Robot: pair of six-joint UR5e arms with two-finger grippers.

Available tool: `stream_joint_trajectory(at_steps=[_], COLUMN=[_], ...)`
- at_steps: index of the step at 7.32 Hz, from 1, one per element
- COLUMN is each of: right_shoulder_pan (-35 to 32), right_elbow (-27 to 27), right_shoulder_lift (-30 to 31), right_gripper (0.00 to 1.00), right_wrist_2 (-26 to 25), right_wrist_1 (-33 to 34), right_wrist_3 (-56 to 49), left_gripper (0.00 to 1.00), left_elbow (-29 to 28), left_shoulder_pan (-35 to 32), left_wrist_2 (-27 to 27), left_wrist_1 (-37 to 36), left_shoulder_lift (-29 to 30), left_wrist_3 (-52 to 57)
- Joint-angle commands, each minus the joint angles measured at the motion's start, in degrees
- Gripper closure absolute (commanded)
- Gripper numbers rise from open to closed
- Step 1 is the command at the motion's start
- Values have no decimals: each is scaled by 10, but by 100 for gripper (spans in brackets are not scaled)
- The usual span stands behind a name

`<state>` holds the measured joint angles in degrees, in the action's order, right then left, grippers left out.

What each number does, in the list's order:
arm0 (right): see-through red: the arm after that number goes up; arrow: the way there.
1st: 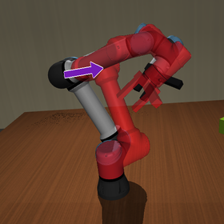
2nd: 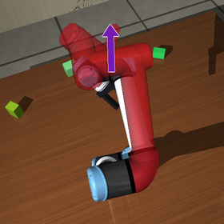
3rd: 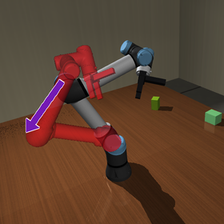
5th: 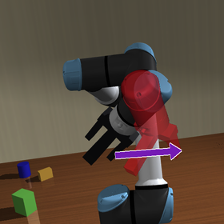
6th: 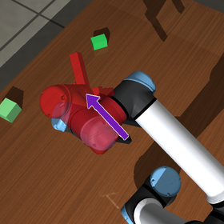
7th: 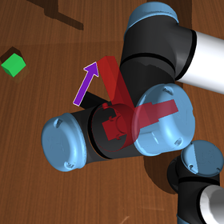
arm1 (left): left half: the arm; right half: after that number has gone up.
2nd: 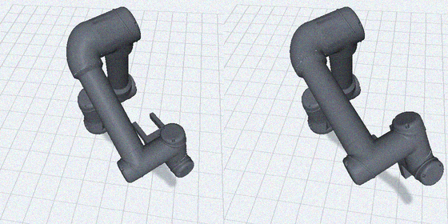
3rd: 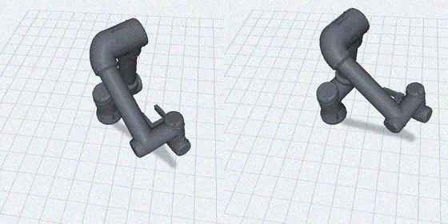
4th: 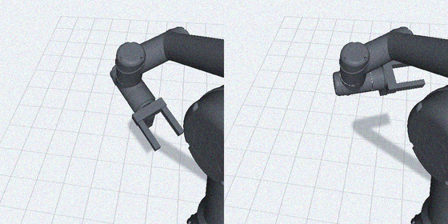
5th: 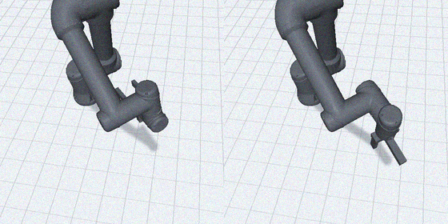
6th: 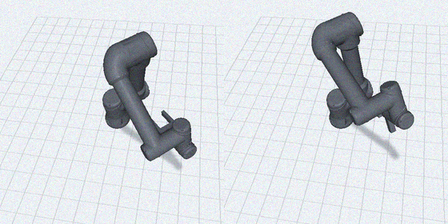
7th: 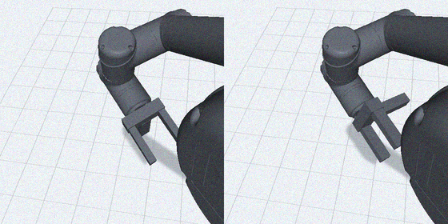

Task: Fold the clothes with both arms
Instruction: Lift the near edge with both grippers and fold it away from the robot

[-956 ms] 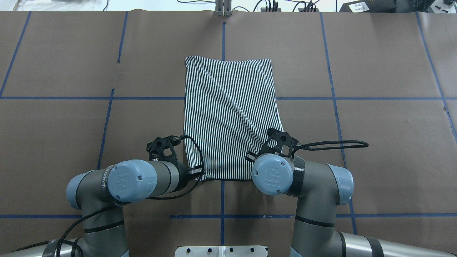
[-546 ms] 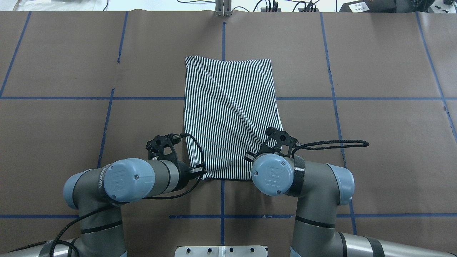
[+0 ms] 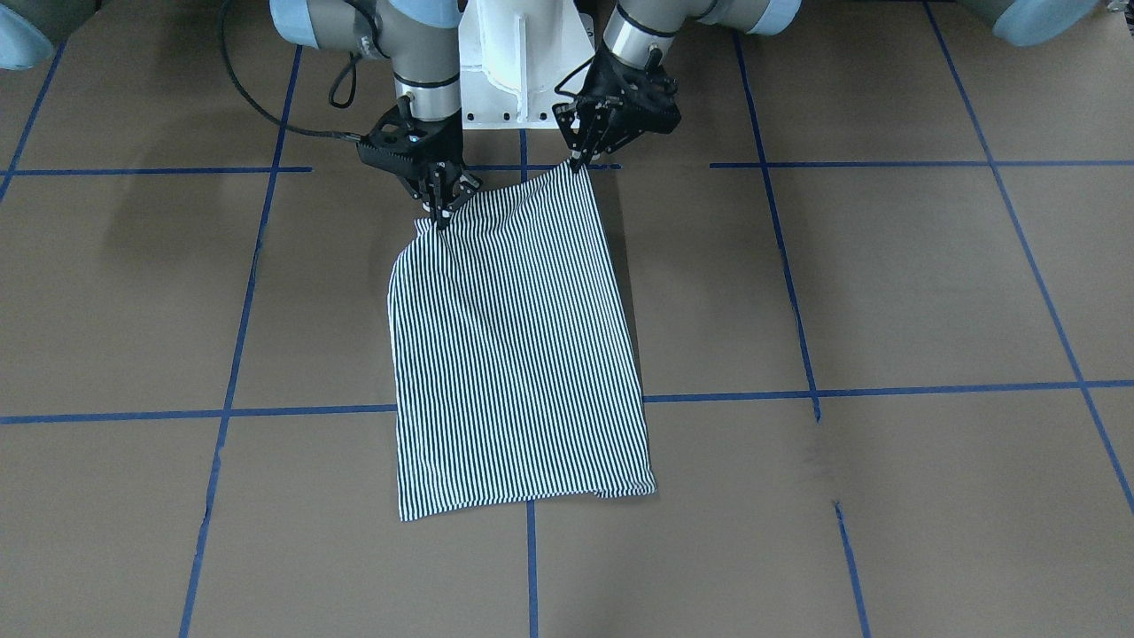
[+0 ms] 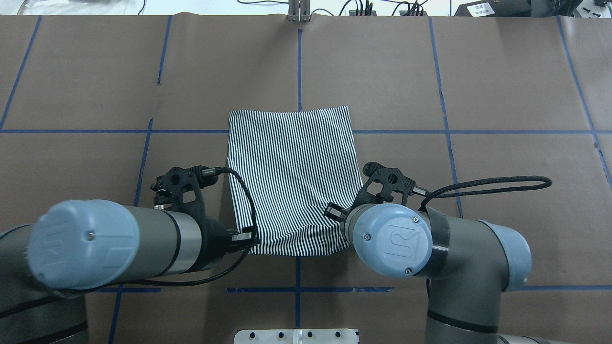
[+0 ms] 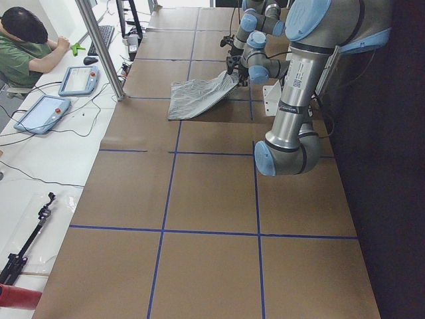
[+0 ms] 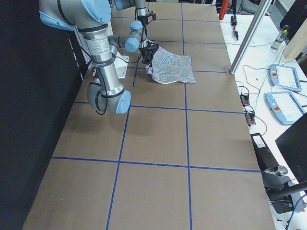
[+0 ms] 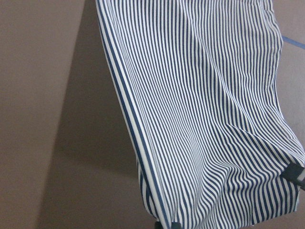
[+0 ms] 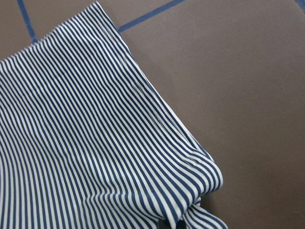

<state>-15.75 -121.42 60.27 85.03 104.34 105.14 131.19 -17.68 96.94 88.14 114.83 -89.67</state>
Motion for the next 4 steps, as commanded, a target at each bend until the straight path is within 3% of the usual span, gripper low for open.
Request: stream_joint_trajectory(at_steps=[1, 3, 4], right_shoulder_pan=[5, -9, -30], right_elbow=[-28, 57, 106], right_shoulder_lift=[-45, -103, -123], right_gripper=[100, 100, 100], right_wrist_2=[7, 0, 0], right_wrist_1=[62, 55, 16], right_wrist_3=[0, -23, -26], left_gripper=[100, 100, 100], left_elbow=[50, -16, -42], left_shoulder_pan=[-8, -56, -87], left_wrist_2=[5, 6, 7], left_wrist_1=[-75, -72, -70], left_shoulder_lift=[4, 21, 27], left_wrist_3=[2, 42, 68])
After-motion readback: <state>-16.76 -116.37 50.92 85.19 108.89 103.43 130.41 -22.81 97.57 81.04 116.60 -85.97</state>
